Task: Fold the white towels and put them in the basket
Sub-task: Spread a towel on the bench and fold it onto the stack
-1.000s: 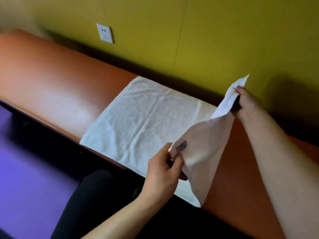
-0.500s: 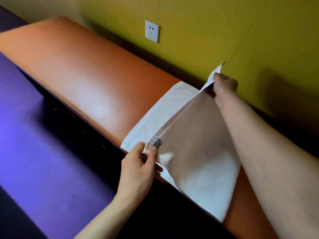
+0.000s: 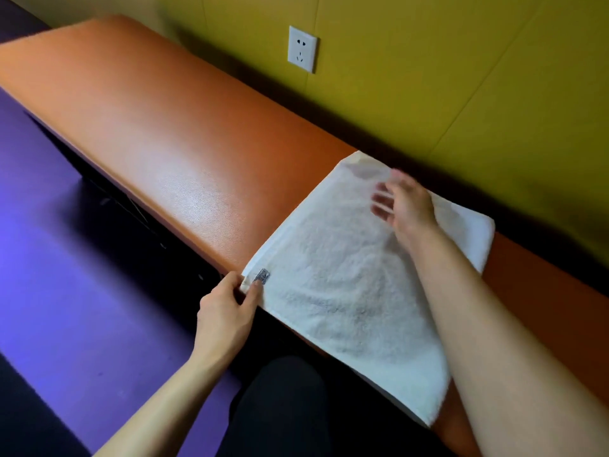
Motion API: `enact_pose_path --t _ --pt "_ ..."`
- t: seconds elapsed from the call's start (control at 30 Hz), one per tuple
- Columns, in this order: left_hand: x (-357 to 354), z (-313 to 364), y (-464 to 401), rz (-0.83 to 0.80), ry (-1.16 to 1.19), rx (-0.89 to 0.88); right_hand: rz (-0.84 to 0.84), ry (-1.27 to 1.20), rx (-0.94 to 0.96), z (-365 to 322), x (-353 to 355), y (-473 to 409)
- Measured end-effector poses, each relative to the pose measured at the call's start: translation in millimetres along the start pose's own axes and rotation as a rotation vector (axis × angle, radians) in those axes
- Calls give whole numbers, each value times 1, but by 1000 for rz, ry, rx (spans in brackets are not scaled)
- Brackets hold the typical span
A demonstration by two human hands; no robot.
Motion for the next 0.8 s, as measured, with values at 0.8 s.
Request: enact_pose_path --t 0.8 --pt "16 56 46 -138 324 123 440 374 -135 120 162 252"
Point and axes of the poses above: each hand's wrist, its own y-axis away from the middle knuckle, its own x-axis out of the back of the hand, z = x × y, the point moved 1 cm from there along -y, towards the middle knuckle
